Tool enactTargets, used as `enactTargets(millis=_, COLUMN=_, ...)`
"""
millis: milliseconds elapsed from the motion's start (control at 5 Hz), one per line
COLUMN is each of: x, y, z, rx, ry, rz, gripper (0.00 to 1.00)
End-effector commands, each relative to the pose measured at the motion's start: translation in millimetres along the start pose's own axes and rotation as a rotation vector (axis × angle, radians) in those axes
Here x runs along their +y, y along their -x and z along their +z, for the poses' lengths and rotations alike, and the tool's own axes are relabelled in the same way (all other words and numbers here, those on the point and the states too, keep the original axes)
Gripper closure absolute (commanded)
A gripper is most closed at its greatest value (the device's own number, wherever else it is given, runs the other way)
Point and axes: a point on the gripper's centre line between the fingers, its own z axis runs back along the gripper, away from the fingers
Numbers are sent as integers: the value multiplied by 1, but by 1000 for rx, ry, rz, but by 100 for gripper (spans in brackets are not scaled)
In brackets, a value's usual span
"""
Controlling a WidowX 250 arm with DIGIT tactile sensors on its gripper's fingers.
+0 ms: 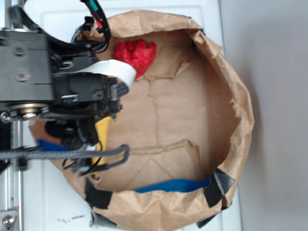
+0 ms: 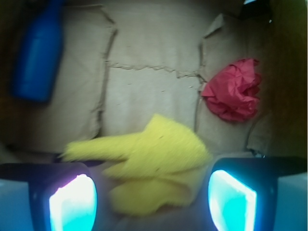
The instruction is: Grab the yellow cloth.
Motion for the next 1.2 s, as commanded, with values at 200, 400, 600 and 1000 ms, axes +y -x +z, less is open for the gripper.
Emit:
enactTargets(millis=200, x=29, y=-41, z=-41, rx=-22, ry=-119, rz=30, gripper=0)
enactTargets(millis=400, x=32, y=-44, z=-57, rx=-16, ry=-153, rz=29, gripper=0)
enactTargets(millis=600, x=33, y=-40, z=-66, rx=18, ry=-174, rz=24, gripper=0)
enactTargets(millis=1000, x=33, y=-13, z=-31, rx=25, ry=-70, rz=-41, gripper=0)
